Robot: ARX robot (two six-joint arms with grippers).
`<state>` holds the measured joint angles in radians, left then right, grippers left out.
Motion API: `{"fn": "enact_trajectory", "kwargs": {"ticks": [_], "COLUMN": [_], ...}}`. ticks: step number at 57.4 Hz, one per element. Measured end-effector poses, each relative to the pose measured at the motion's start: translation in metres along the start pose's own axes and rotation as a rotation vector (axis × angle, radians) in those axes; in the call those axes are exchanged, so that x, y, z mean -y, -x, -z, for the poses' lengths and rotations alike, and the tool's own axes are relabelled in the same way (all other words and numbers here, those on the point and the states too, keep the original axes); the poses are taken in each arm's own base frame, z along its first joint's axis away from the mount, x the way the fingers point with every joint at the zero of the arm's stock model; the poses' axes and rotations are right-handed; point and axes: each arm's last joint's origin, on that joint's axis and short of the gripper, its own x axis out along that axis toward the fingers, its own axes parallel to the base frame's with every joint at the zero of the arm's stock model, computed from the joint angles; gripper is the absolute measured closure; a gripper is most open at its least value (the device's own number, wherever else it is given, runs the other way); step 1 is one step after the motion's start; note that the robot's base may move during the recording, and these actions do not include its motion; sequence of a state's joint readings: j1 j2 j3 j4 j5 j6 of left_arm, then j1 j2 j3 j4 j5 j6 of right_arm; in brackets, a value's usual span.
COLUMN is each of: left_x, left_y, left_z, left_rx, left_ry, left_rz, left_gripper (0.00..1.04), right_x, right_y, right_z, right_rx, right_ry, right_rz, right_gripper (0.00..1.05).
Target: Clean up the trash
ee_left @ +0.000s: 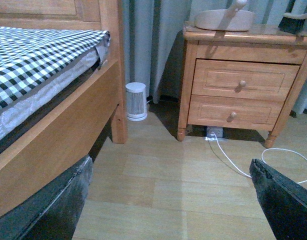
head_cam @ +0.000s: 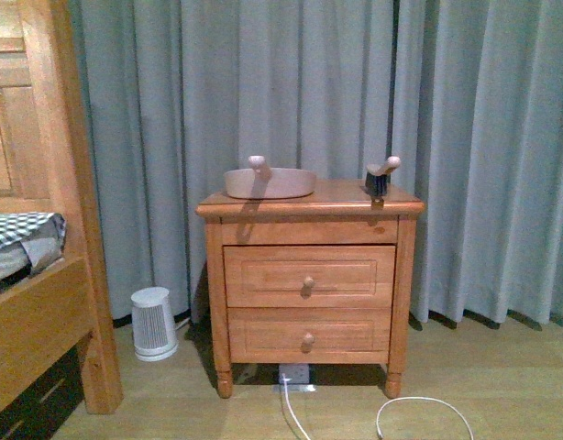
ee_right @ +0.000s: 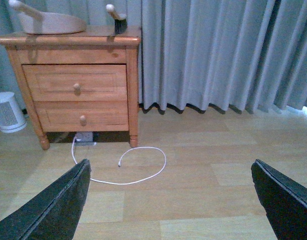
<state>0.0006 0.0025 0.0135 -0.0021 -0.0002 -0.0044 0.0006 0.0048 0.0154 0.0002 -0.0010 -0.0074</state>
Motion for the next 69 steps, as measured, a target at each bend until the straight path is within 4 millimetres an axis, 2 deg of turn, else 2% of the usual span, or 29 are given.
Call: {"fn": "enact_trajectory", "kwargs": {"ticks": [69], "left_x": [0.0000], "left_y": [0.0000], "left_z": [0.0000], "left_rx": [0.000], "left_ry": [0.000], "left_rz": [0.000], "left_gripper": [0.08], "right_x": [0.0000], "right_y": [0.0000], "right_z": [0.0000], "right_rx": [0.000], "right_ry": [0.000], "right_rz": [0.000], "right_gripper": [0.07]}}
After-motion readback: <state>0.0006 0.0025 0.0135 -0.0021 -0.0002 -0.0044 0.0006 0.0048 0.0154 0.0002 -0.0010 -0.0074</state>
